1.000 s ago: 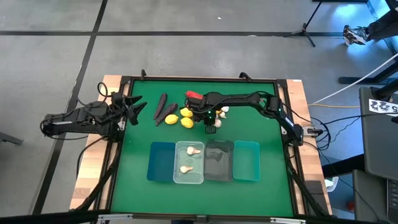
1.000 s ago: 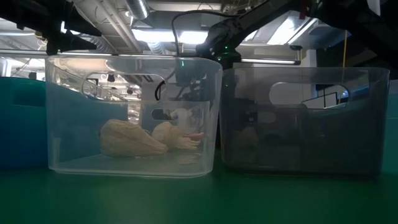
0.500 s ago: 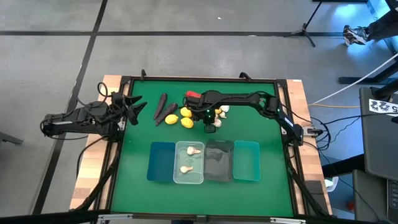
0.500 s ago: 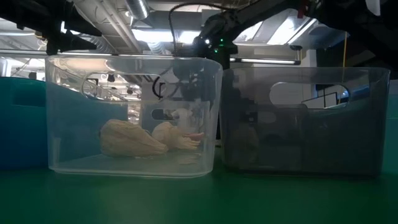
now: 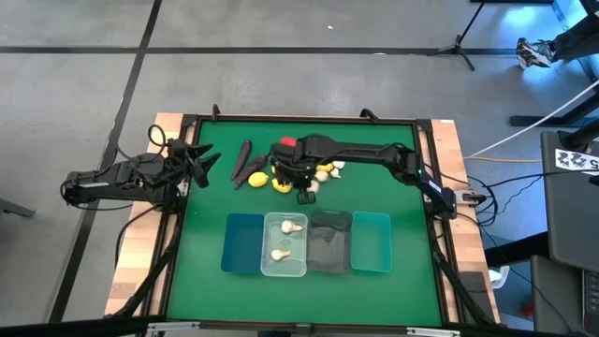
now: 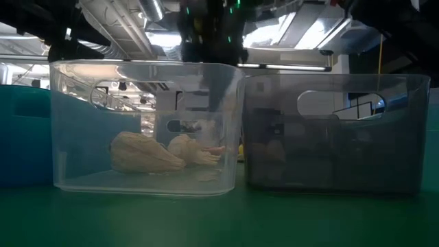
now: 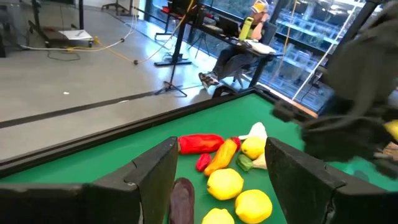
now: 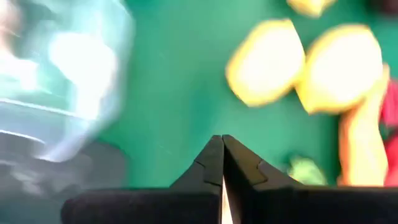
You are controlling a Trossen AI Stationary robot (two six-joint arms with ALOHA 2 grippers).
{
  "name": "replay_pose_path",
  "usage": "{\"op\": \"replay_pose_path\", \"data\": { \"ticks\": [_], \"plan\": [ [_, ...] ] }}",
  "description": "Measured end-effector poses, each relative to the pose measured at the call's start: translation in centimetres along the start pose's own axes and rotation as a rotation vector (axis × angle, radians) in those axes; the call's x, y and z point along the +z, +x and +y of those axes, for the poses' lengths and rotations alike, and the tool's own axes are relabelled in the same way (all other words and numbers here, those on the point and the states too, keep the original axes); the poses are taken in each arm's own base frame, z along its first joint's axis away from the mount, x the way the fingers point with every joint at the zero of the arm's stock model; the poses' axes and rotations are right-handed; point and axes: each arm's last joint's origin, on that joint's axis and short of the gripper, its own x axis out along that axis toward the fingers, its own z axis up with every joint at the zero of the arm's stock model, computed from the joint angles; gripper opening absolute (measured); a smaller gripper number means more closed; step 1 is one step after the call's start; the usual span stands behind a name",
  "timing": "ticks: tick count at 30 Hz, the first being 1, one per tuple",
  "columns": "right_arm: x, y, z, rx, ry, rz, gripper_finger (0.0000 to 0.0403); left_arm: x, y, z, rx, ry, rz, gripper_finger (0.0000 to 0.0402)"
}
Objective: Sort produce into baskets
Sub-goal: Put the white garlic into the transparent bin
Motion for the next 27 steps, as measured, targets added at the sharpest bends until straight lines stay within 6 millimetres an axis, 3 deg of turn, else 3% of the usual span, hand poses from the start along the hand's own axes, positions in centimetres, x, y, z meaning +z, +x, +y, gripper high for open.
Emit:
{"op": "replay_pose_path", "data": {
  "ticks": [9, 14, 18, 22, 27],
  "plan": [
    [3.9, -4.9, 7.4, 0.278, -0.273, -0.329, 0.0002, 0.0, 0.0, 0.0, 0.001, -0.002, -0.001, 0.0237],
    [4.5, -6.0, 12.1, 0.358, -0.416, -0.403, 0.0002, 0.0, 0.0, 0.0, 0.002, -0.025, -0.001, 0.0237],
    [5.0, -5.9, 14.6, 0.368, -0.502, -0.447, 0.0001, 0.0, 0.0, 0.0, 0.004, -0.025, -0.001, 0.0237],
    [5.8, -4.9, 15.6, 0.382, -0.577, -0.542, 0.0001, -0.1, 0.0, 0.0, 0.005, -0.024, -0.001, 0.0237],
    [6.0, -3.0, 14.4, 0.371, -0.558, -0.573, 0.0001, -0.1, 0.0, 0.0, 0.006, -0.022, 0.002, 0.0237]
  ]
}}
